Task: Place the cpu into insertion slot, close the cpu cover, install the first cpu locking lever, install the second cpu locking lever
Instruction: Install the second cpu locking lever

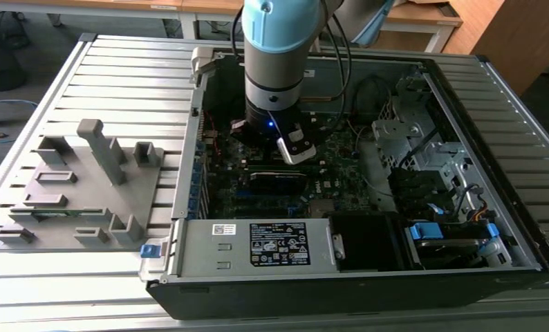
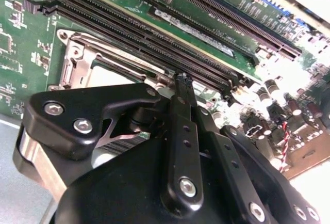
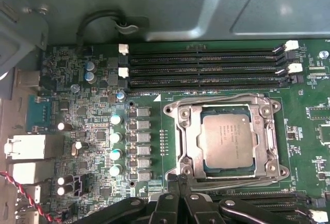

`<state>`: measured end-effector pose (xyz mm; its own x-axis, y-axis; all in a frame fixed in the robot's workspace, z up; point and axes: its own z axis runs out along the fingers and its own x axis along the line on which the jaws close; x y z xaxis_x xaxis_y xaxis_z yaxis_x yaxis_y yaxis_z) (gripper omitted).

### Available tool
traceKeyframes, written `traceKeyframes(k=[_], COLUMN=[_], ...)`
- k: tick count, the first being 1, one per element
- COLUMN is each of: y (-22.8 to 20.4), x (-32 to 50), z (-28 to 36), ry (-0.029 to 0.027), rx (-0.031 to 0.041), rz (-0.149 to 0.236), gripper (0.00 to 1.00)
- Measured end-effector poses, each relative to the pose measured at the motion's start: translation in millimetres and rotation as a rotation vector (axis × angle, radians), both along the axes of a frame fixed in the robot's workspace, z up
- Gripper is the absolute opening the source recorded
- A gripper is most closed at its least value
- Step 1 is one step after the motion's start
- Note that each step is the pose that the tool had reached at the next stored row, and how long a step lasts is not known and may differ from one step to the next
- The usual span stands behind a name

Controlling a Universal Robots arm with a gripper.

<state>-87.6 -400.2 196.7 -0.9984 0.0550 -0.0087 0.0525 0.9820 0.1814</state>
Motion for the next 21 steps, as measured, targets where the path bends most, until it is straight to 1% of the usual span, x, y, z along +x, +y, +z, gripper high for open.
traceKeyframes(k=[5, 6, 9, 15, 21], y=[0.1, 0.1, 0.1, 0.0, 0.0], x=[-1.6, -2.0, -3.5, -7.8, -8.1], z=[-1.6, -1.8, -2.4, -4.4, -5.1], ry=[-0.0005, -0.0005, -0.0003, -0.0001, -0.0002], rx=[0.0118, 0.0131, 0.0147, 0.0153, 0.0155], rz=[0.000, 0.000, 0.000, 0.000, 0.000], gripper=[0.11, 0.11, 0.11, 0.11, 0.11])
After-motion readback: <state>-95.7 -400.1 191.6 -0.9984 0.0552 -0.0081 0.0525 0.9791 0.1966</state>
